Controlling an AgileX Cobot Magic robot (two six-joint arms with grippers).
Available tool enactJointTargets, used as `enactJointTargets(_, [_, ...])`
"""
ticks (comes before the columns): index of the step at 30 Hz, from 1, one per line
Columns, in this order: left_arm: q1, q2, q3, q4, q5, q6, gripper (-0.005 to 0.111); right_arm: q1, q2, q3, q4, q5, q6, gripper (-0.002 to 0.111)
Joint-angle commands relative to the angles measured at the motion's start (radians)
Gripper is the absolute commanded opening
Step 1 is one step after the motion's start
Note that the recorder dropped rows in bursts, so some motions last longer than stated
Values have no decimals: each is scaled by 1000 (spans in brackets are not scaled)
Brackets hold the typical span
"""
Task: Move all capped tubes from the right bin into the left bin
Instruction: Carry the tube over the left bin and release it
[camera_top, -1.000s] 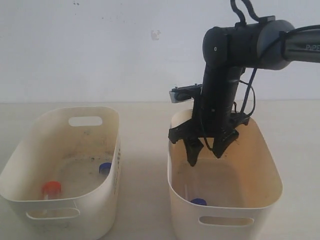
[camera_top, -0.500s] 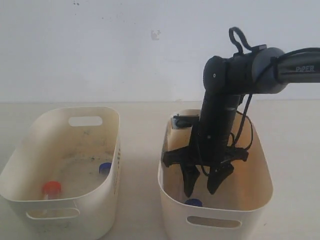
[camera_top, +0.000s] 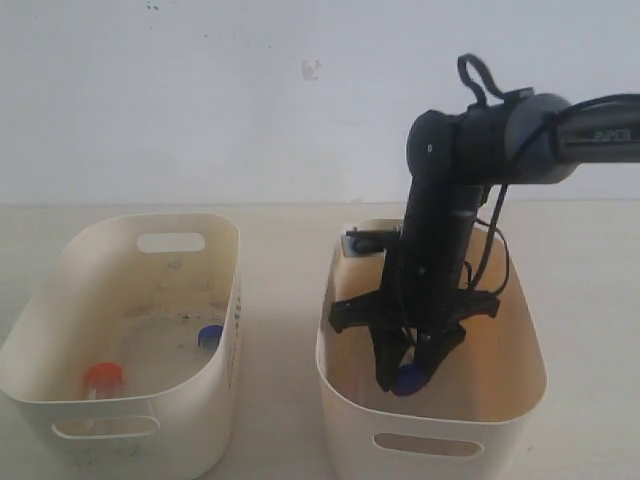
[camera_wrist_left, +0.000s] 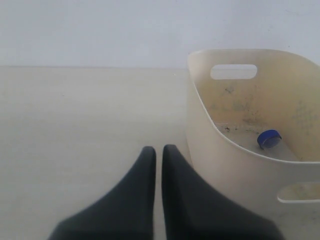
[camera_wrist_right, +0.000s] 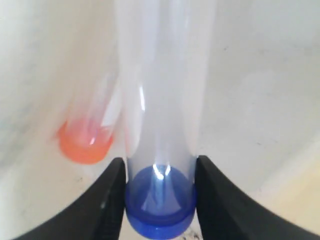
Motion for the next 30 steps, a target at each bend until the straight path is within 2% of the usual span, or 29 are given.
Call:
enactJointTargets(1, [5,-4,3,-4,-3,2,4,0,-99,0,-28,0,-11,1])
enactJointTargets(6, [5,-4,3,-4,-3,2,4,0,-233,0,-16,0,-24,1])
enactJointTargets(8, [5,-4,3,-4,-3,2,4,0,-286,0,36,-28,-88,1])
enactJointTargets(13, [5,-4,3,-4,-3,2,4,2,-341,-3,425,-103,-429,1])
enactJointTargets(16, [5,-4,3,-4,-3,2,4,27,-308,-19,570,-111,-529,1])
enactJointTargets(22, [5,-4,3,-4,-3,2,4,156,-204,-117,558,-265,-558,1])
enactJointTargets(24, [5,-4,3,-4,-3,2,4,193,-156,-169,469,-336,-513,2])
enactJointTargets(26, [5,-4,3,-4,-3,2,4,210,-108,-216,370,-351,-416,11])
enactJointTargets(29, [5,-4,3,-4,-3,2,4,210,-36,-291,361,-314,-341,44])
enactJointTargets(30, [5,-4,3,-4,-3,2,4,210,-15,-309,368,-300,-340,61])
